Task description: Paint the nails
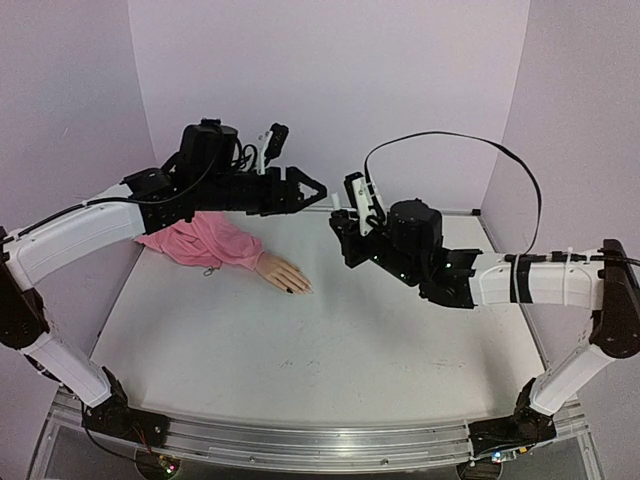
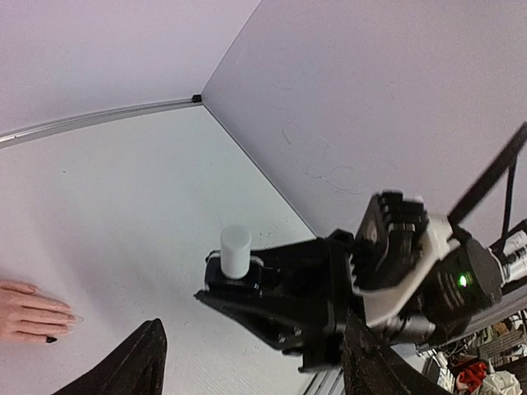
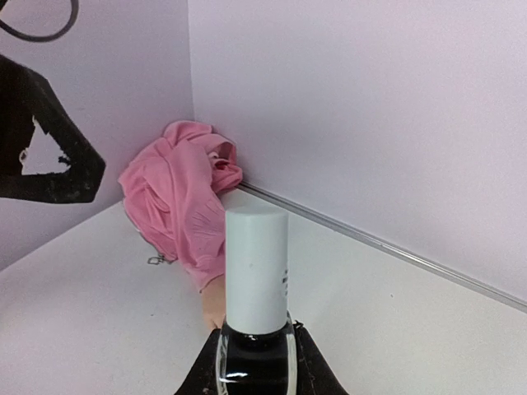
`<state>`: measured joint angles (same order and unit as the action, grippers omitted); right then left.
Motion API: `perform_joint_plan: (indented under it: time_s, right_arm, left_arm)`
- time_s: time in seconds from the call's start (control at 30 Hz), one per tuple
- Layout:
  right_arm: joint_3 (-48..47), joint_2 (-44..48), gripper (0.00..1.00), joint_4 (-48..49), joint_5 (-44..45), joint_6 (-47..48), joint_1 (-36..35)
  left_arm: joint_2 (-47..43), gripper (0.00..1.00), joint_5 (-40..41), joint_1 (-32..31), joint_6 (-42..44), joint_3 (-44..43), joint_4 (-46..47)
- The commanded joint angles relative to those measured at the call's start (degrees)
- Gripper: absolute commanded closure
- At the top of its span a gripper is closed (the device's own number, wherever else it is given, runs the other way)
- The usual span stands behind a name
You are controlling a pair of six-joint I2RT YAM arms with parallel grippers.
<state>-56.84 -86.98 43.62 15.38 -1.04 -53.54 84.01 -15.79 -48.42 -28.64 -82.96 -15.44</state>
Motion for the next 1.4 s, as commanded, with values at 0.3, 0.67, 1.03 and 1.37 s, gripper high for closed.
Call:
perform_joint_plan:
  time_s: [0.3, 0.67, 1.03, 1.37]
  right_arm:
    - [-6.6, -4.3, 1.00, 2.1, 12.3, 6.5, -4.5]
    - [-6.7, -3.3, 1.00, 2.4, 11.1, 6.2, -5.1]
    - [-4.5, 3.5, 1.00, 3.2, -9.8, 3.6, -4.2]
    - [0.3, 14.4, 1.00, 10.0, -68.8, -9.7, -1.5]
  left_arm:
    - [10.0, 0.46, 5.1, -1.2, -0.7, -10.4, 3.3]
    - [11.9, 0.71, 2.2, -1.5, -1.1, -10.4, 3.2]
    - [11.1, 1.00, -19.4, -1.7, 8.1, -5.4, 7.9]
    - [7.3, 1.00, -61.2, -1.6, 36.8, -4.2, 9.9]
